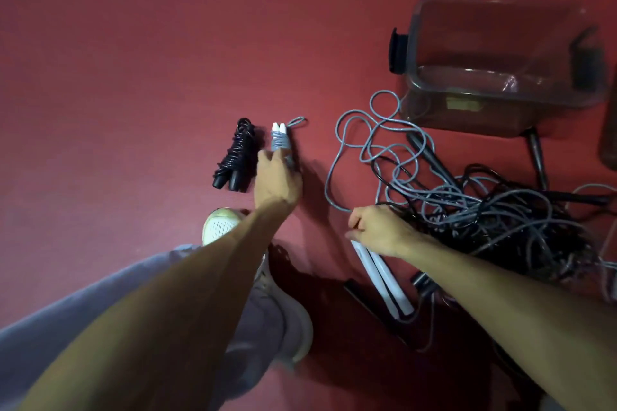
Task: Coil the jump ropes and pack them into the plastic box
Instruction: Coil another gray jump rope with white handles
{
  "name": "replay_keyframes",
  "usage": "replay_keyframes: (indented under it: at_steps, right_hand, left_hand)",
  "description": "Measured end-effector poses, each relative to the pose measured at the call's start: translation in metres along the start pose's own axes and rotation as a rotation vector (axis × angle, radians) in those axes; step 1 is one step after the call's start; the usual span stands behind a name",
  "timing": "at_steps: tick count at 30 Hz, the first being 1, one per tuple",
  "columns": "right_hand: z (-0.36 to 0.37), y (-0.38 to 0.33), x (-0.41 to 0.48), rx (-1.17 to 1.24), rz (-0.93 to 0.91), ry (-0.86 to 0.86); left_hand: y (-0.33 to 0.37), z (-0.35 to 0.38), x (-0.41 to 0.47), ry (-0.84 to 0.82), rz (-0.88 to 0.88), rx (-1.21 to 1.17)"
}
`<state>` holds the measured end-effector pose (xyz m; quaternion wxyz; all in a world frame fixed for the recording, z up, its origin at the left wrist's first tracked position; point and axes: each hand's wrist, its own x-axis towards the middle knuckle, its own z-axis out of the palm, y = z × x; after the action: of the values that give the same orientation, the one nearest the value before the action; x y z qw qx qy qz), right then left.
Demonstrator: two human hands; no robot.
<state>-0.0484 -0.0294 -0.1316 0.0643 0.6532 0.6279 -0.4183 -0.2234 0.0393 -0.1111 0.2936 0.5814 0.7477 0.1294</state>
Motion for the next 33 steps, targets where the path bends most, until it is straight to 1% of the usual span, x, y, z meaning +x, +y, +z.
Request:
replay_keyframes:
  at_steps: [2, 6, 10, 12, 14, 15, 18, 19, 22, 26, 28, 31, 33]
  right_hand:
    - [0.014, -0.002, -0.006, -0.082, -0.014, -0.027]
    - [0.02, -0.006, -0.017, -0.219, -0.059, 0.038]
    - [0.003, -0.004, -0.027, -0.237, -0.031, 0.047]
    - [-0.01, -0.002, -0.034, -0.112, -0.024, 0.072]
    - [-0.028, 0.0, -0.046, 0.056, -0.043, 0.13]
    - [-0.039, 0.0, -0.054, 0.121, -0.062, 0.164]
    - [-0.079, -0.003, -0.085, 0.269, -0.134, 0.242]
    - [-0.093, -0.004, -0.097, 0.305, -0.154, 0.274]
    - [-0.137, -0.004, -0.136, 0.398, -0.195, 0.403]
    - [-0.187, -0.006, -0.192, 0.498, -0.262, 0.598]
    - [-0.206, -0.009, -0.218, 0.517, -0.282, 0.703]
    - [-0.231, -0.014, -0.255, 0.624, -0.348, 0.867]
    - [-0.25, -0.021, -0.284, 0.736, -0.422, 0.971]
  left_hand:
    - [0.007, 0.006, -0.017, -0.047, 0.049, -0.03]
    - [0.015, 0.011, -0.038, -0.047, 0.095, -0.071]
    - [0.02, 0.007, -0.051, -0.163, 0.07, -0.069]
    - [0.026, 0.002, -0.056, -0.25, 0.087, -0.05]
    - [0.036, -0.005, -0.061, -0.398, 0.095, -0.014]
    - [0.044, -0.011, -0.065, -0.483, 0.09, -0.033]
    - [0.075, -0.035, -0.078, -0.696, 0.034, -0.193]
    - [0.087, -0.044, -0.084, -0.749, 0.043, -0.187]
    - [0.127, -0.069, -0.105, -0.832, 0.179, -0.037]
    - [0.192, -0.106, -0.139, -0.798, 0.36, -0.041]
    - [0.222, -0.121, -0.158, -0.737, 0.466, -0.046]
    - [0.256, -0.135, -0.18, -0.525, 0.595, -0.057]
    - [0.275, -0.144, -0.196, -0.382, 0.646, -0.179]
